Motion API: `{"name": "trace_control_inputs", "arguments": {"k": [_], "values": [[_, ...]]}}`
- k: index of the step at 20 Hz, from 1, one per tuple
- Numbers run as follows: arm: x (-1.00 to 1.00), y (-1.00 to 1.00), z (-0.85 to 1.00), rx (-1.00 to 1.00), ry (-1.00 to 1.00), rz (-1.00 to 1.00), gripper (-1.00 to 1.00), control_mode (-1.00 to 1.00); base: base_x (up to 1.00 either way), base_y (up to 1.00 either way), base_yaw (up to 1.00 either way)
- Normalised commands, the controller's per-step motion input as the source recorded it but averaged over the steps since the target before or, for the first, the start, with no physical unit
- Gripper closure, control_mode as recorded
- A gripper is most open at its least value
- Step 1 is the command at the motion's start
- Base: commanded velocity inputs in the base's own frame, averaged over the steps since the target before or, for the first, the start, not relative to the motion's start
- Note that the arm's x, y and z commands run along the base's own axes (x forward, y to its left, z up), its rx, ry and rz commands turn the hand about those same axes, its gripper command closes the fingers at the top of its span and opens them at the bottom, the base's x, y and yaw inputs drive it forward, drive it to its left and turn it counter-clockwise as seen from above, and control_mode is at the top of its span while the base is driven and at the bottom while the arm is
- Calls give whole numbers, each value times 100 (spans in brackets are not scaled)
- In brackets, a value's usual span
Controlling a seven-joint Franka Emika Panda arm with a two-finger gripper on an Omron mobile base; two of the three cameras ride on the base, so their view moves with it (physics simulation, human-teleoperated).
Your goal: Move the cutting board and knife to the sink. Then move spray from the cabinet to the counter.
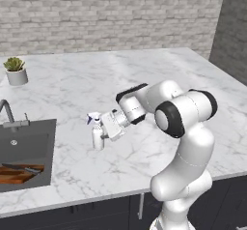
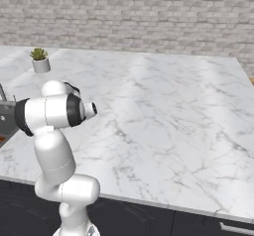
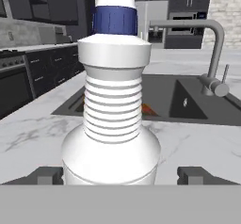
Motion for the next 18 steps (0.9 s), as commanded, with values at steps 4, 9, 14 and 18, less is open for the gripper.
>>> {"name": "trace_control_inputs", "arguments": {"k": [4,9,14,18], "values": [[-11,-24,0,0,-7,0,-100,-100,0,0,0],[-21,-53,0,0,-4,0,-100,-100,0,0,0],[-43,-84,18,0,-1,0,-100,-100,0,0,0],[-48,-44,90,3,0,-1,-100,-100,0,0,0]]}}
